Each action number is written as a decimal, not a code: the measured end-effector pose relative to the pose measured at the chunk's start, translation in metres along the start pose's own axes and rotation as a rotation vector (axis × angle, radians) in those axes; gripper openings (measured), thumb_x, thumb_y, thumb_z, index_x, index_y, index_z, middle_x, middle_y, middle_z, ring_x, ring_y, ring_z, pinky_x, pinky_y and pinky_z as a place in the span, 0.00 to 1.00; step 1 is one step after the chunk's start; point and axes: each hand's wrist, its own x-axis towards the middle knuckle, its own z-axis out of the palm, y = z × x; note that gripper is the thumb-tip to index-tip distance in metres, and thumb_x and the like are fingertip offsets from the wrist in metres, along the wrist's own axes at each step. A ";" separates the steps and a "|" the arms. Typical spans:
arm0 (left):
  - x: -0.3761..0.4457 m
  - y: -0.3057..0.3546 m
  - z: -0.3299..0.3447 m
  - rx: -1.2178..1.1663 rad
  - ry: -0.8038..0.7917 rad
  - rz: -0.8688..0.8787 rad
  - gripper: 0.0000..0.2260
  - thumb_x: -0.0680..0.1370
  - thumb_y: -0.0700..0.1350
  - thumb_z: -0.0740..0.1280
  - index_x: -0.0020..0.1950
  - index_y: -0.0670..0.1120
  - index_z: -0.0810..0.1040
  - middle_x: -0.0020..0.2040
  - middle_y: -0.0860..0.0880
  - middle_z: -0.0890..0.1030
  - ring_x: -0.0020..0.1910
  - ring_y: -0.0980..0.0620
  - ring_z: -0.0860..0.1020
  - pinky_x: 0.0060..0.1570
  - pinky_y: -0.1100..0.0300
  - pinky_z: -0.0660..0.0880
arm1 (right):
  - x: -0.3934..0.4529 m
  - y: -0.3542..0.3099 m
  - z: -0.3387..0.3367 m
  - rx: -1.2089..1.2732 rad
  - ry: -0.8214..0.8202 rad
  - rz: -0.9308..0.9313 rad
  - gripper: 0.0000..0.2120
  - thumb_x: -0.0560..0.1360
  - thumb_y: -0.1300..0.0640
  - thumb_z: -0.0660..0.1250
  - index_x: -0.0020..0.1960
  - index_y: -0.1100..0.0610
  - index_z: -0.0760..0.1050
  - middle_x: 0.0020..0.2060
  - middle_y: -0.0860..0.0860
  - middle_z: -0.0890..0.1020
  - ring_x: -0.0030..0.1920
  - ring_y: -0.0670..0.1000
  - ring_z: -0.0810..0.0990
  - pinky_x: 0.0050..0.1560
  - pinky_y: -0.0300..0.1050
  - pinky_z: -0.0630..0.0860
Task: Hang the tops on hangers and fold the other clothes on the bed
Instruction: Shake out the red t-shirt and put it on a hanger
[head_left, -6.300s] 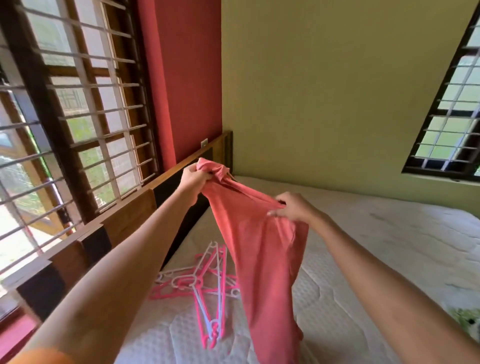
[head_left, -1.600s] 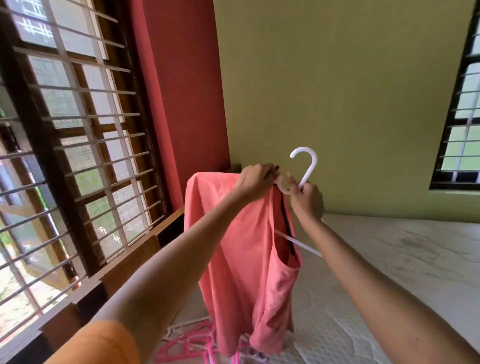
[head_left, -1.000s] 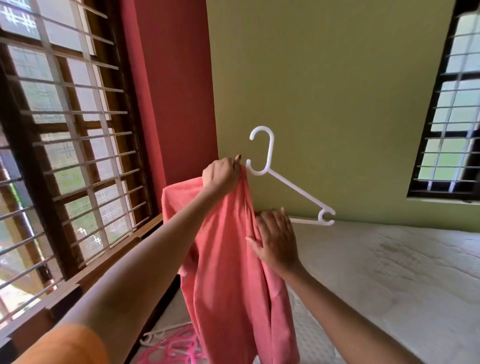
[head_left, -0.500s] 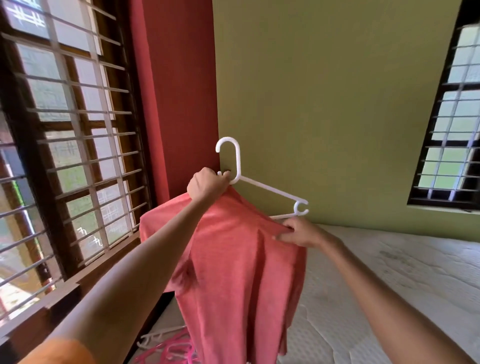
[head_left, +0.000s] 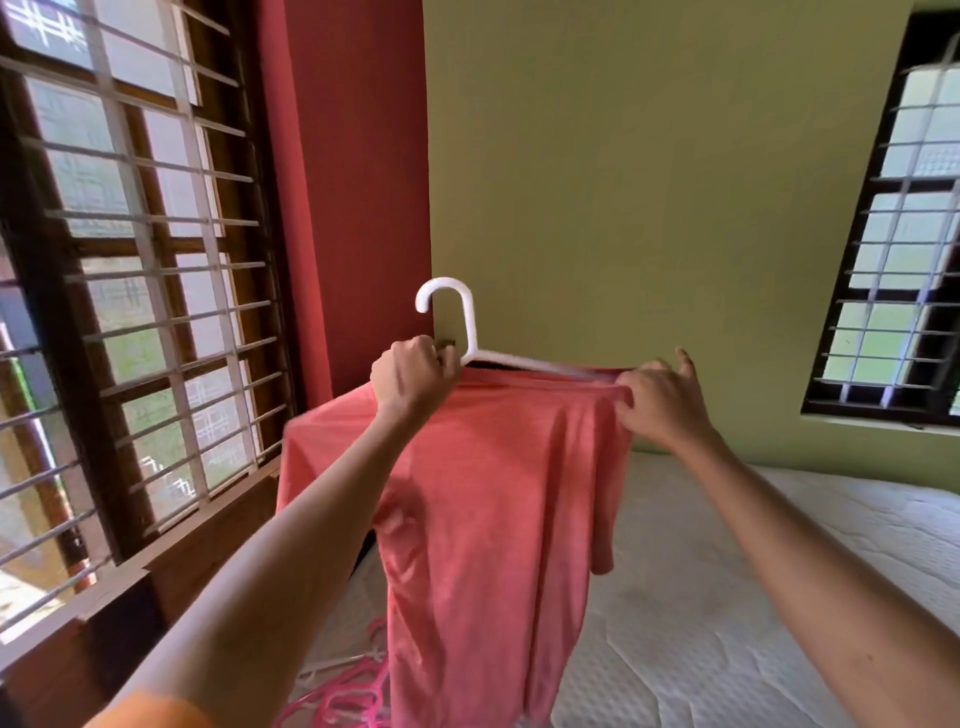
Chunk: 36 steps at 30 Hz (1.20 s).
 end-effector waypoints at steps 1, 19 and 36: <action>-0.003 -0.007 0.004 0.068 -0.007 0.065 0.17 0.73 0.51 0.55 0.35 0.42 0.77 0.39 0.38 0.81 0.40 0.35 0.79 0.35 0.54 0.70 | 0.002 0.006 -0.001 -0.026 0.160 -0.065 0.11 0.69 0.54 0.59 0.43 0.54 0.80 0.39 0.53 0.83 0.47 0.55 0.80 0.63 0.52 0.58; 0.022 -0.007 0.009 -0.272 -0.218 -0.214 0.15 0.72 0.48 0.60 0.27 0.44 0.63 0.26 0.49 0.69 0.34 0.44 0.73 0.33 0.58 0.64 | 0.006 -0.042 0.007 0.188 -0.209 0.122 0.37 0.70 0.28 0.52 0.57 0.61 0.70 0.56 0.59 0.77 0.59 0.59 0.75 0.60 0.52 0.66; 0.037 -0.082 -0.020 0.013 -0.574 0.178 0.11 0.70 0.47 0.69 0.32 0.50 0.69 0.35 0.50 0.75 0.38 0.47 0.74 0.36 0.57 0.67 | 0.048 -0.078 -0.018 0.564 -0.275 0.041 0.02 0.70 0.64 0.63 0.42 0.59 0.72 0.39 0.55 0.76 0.40 0.53 0.73 0.39 0.43 0.66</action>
